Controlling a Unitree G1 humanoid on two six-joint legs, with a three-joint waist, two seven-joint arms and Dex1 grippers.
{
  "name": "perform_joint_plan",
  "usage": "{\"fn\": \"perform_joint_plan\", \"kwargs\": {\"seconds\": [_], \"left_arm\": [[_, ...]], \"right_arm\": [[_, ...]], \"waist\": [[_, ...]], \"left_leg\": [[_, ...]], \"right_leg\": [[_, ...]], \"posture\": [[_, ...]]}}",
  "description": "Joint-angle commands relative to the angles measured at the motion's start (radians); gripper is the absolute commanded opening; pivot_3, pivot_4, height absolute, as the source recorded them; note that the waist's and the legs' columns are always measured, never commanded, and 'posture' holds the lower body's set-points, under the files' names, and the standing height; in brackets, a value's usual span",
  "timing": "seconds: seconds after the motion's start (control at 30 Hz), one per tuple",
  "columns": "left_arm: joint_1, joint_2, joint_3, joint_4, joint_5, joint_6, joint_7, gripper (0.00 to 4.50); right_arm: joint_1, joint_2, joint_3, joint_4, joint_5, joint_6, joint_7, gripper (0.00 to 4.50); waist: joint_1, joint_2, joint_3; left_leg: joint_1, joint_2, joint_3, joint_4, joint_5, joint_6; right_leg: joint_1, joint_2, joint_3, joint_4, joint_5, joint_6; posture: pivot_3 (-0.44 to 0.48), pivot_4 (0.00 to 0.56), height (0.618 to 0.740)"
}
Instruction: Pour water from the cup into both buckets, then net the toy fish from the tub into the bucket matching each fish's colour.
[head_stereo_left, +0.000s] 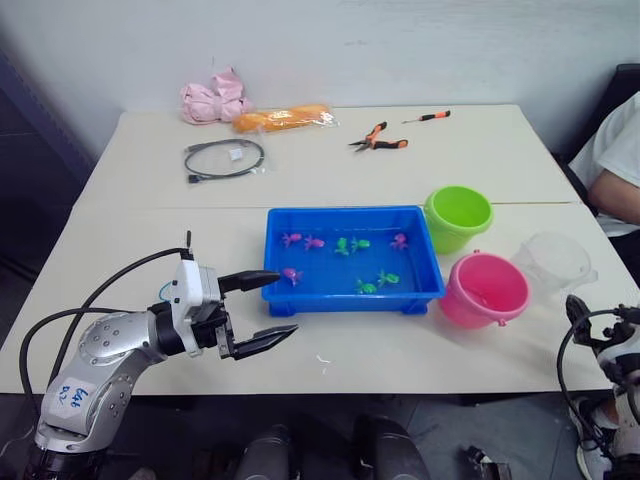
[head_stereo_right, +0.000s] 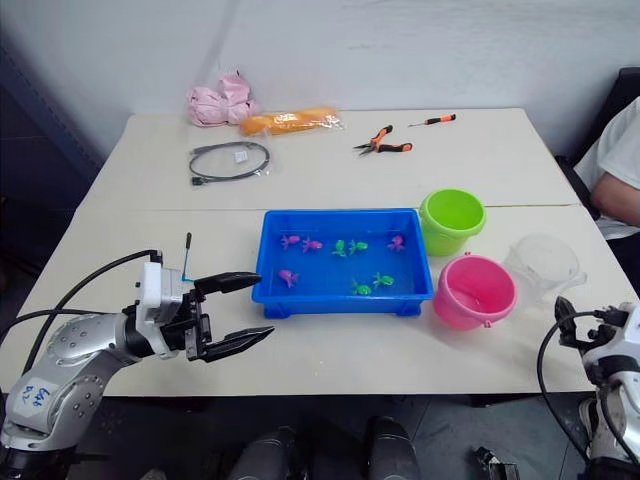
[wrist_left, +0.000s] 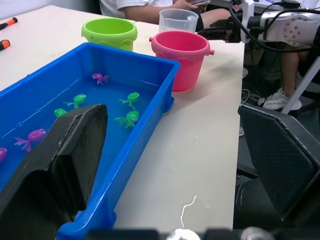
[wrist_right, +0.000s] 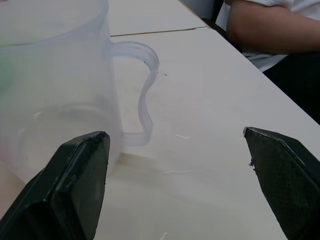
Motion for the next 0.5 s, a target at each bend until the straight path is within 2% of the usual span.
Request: {"fn": "perform_joint_plan", "kwargs": {"seconds": [0.03, 0.5], "left_arm": [[0.0, 0.002, 0.006, -0.032, -0.013, -0.008, 0.002, 4.47], [-0.017, 0.023, 0.012, -0.036, -0.011, -0.003, 0.004, 4.47]], "right_arm": [[-0.037, -0.034, -0.016, 0.049, -0.002, -0.037, -0.014, 4.5], [-0.207, -0.092, 0.012, 0.333, -0.027, -0.133, -0.005, 4.5]], "waist": [[0.0, 0.0, 0.0], [-0.001, 0.0, 0.0]], "left_leg": [[0.0, 0.0, 0.0, 0.0, 0.0, 0.0], [0.0, 0.0, 0.0, 0.001, 0.001, 0.0]], "right_leg": [[0.0, 0.0, 0.0, 0.0, 0.0, 0.0], [0.0, 0.0, 0.0, 0.0, 0.0, 0.0]], "posture": [[0.0, 0.15, 0.74], [0.0, 0.15, 0.74]]}}
